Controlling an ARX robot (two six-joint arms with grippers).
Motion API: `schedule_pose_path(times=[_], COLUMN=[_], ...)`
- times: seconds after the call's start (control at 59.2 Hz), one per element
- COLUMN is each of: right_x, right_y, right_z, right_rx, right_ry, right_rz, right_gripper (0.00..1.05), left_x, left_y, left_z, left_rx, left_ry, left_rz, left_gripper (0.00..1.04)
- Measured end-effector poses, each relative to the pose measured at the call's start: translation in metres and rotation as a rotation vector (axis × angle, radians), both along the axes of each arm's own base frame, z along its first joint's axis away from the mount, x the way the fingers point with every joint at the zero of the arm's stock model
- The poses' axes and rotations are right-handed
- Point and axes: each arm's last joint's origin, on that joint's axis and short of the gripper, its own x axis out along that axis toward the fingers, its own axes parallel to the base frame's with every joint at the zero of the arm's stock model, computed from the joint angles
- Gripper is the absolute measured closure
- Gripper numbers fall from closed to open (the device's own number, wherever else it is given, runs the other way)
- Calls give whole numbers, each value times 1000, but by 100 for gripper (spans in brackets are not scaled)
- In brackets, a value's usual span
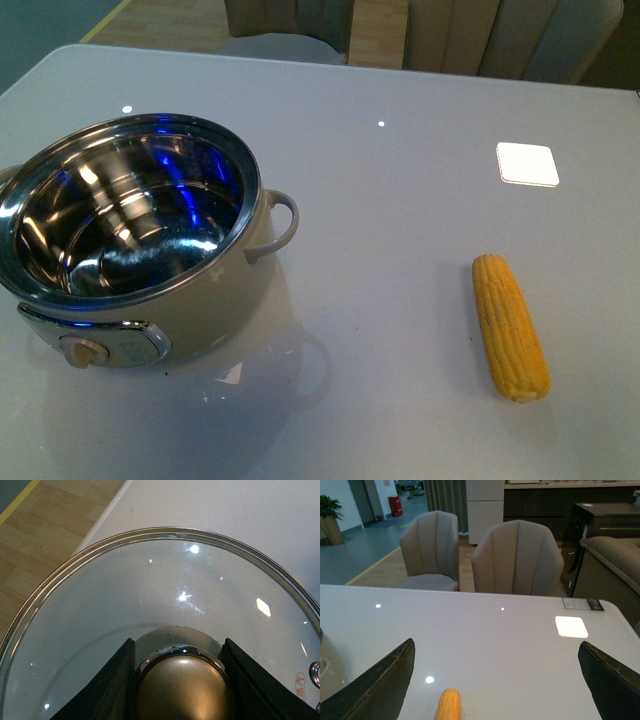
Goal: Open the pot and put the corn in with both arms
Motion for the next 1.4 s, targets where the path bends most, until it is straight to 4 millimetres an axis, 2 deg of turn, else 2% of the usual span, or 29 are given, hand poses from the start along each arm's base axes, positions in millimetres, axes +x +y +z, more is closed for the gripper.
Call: schedule_pose_path(times=[0.371,0.625,0.878,1.03,1.131,1.25,1.334,1.402], right_x=[0,0,0,0,0,0,0,0], right_y=[0,0,0,0,0,0,0,0], right_z=[0,0,0,0,0,0,0,0], right_rx=[0,0,0,0,0,0,0,0], right_ry=[0,0,0,0,0,0,0,0], right_rz=[0,0,0,0,0,0,0,0], right_gripper=[9,9,9,9,9,9,9,9], left_x=[32,38,41,40,37,37,38,35], left_y=[-1,-5,-3,-3,-4,-4,-3,-4], left_z=[-39,-60,-63,-63,-59,-40,-9,33], left_rx=[17,-9,-13,-8,-8,-2,11,15], left_ry=[25,34,18,15,10,-20,-89,-171], left_rz=[-60,-74,-72,-75,-75,-70,-64,-68], left_gripper=[60,60,60,39,23,6,7,7])
